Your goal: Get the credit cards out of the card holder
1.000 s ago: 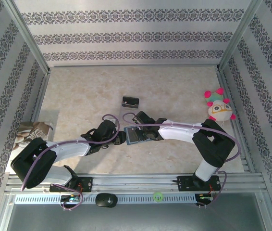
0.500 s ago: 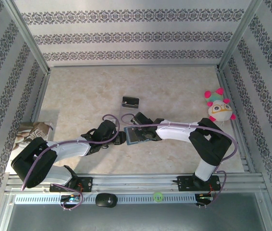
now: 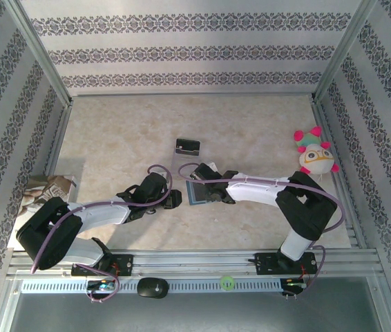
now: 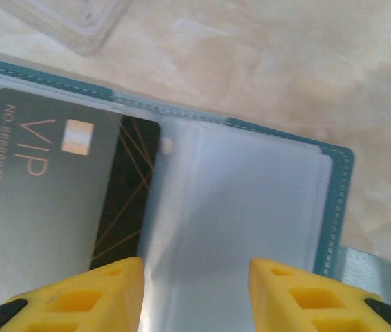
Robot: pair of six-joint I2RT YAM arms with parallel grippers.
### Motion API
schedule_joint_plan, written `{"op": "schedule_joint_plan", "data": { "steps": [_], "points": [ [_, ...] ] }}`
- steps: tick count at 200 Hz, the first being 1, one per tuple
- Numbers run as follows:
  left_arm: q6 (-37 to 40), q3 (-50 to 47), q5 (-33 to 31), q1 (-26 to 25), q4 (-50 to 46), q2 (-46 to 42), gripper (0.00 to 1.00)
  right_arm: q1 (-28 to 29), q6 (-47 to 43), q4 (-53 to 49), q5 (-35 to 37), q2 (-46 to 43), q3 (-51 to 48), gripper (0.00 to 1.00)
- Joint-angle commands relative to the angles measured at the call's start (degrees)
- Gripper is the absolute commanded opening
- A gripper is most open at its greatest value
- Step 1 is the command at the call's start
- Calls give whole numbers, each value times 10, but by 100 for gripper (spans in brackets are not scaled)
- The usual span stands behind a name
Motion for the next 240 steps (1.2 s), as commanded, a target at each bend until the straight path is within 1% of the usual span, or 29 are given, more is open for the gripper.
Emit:
{"op": "schedule_joint_plan", "data": {
  "steps": [1,20,31,36,47,66,79,85,109,139,157,180,201,225,240],
  "points": [
    [14,19,4,8,-23,-8,49,-8,13,-29,36,-21,-3,45],
    [16,31,13,7,-21,-1,49,-16,7,-13,20,-50,-16,44],
    [16,41,20,4,-14,8,49,-25,1,-1,-5,-69,-23,42],
    [17,47,21,2,-13,12,49,-29,-5,11,-26,-79,-28,41],
    [21,63,23,-5,-9,24,49,-44,-14,43,-106,-94,-38,40],
    [25,95,29,-19,0,55,41,-74,-6,68,-213,-96,-43,35],
    [27,116,39,-24,8,79,31,-88,7,85,-251,-96,-52,31],
    [28,124,41,-25,11,89,27,-94,12,93,-260,-98,-57,29],
    [25,148,59,-30,32,121,19,-106,19,106,-273,-108,-75,27],
    [22,173,72,-36,42,158,17,-115,25,111,-274,-111,-89,27],
    [18,175,76,-36,47,177,13,-117,26,120,-279,-114,-95,27],
    [8,163,69,-36,52,191,8,-123,28,125,-291,-114,-98,30],
    [0,149,67,-32,60,201,3,-128,28,137,-318,-108,-98,33],
    [-9,131,71,-25,73,212,1,-128,24,139,-348,-87,-83,36],
    [-14,119,74,-21,80,214,0,-130,25,141,-360,-69,-74,36]
  ]
}}
